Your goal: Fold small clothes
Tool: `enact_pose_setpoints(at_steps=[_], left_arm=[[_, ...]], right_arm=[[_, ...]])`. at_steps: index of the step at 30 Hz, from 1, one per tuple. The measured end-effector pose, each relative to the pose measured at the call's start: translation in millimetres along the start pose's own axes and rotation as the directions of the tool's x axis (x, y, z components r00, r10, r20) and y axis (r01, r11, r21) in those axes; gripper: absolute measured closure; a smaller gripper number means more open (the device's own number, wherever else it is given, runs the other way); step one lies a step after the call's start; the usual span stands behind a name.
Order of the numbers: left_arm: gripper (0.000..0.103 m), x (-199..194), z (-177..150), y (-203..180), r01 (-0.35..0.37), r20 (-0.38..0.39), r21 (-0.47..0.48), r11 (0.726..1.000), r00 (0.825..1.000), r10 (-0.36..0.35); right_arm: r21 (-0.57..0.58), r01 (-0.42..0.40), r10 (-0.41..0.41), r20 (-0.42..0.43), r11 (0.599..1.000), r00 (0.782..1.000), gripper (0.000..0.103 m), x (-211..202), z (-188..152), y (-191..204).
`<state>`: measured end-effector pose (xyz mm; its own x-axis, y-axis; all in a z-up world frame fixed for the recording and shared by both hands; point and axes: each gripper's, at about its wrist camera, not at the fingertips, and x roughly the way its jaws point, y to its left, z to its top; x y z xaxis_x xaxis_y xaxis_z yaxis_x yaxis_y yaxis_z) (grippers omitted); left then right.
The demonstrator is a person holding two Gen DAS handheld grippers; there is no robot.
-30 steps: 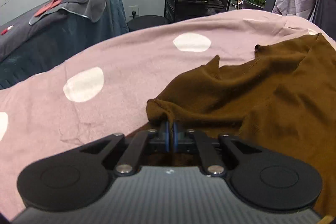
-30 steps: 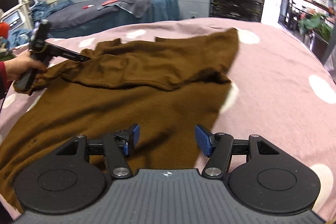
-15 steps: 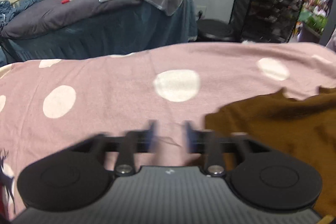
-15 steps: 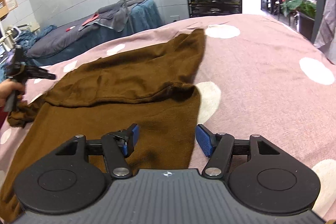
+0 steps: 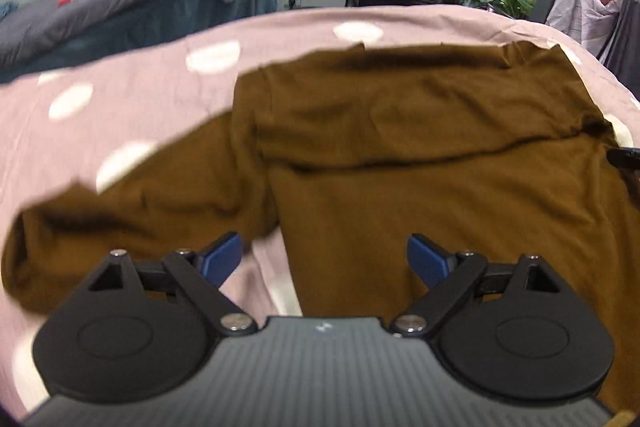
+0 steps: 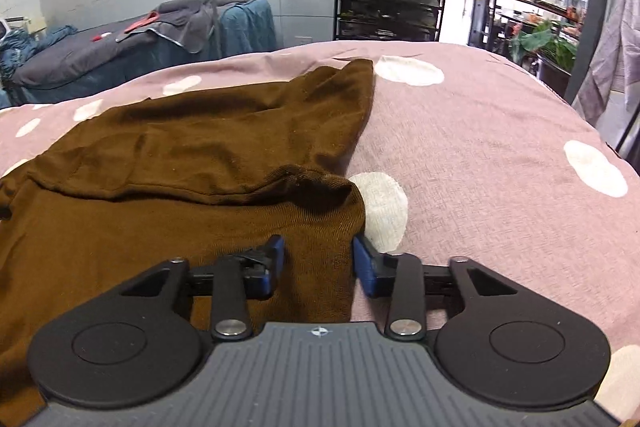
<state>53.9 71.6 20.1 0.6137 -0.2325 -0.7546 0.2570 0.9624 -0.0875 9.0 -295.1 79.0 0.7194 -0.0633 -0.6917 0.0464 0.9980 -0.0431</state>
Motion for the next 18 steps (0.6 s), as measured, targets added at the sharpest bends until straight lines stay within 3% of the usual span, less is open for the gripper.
enact_pose_setpoints(at_steps=[2, 6, 10, 11, 14, 16, 18], left_arm=[[0.013, -4, -12, -2, 0.004, -0.004, -0.006, 1.0, 1.0, -0.004], [0.013, -14, -27, -8, -0.023, 0.01, 0.01, 1.0, 1.0, 0.023], [0.013, -14, -13, -1, -0.008, 0.053, -0.037, 0.999, 0.999, 0.01], [0.013, -15, -6, 1, 0.005, 0.08, -0.05, 0.999, 0.997, -0.001], [0.013, -8, 17, 2, 0.043, 0.145, -0.071, 0.997, 0.989, -0.032], [0.015, 0, 36, -2, 0.02, 0.171, -0.076, 0.997, 0.985, -0.007], [0.018, 12, 56, -9, 0.003, 0.181, -0.078, 0.997, 0.983, 0.011]], right_arm=[[0.043, -0.023, 0.023, 0.008, 0.999, 1.0, 0.099, -7, -3, -7], [0.056, 0.025, -0.027, 0.038, 0.998, 0.999, 0.103, -28, -8, -25], [0.021, 0.024, -0.024, 0.006, 0.999, 1.0, 0.103, -33, -7, -23], [0.006, 0.026, -0.026, 0.01, 1.0, 1.0, 0.1, -35, -5, -21], [-0.041, 0.048, -0.042, 0.143, 0.998, 0.989, 0.058, -47, 3, -12], [-0.109, 0.086, -0.064, 0.191, 0.99, 0.979, 0.057, -48, 13, -1], [-0.148, 0.069, -0.039, 0.198, 0.987, 0.979, 0.057, -40, 24, 8]])
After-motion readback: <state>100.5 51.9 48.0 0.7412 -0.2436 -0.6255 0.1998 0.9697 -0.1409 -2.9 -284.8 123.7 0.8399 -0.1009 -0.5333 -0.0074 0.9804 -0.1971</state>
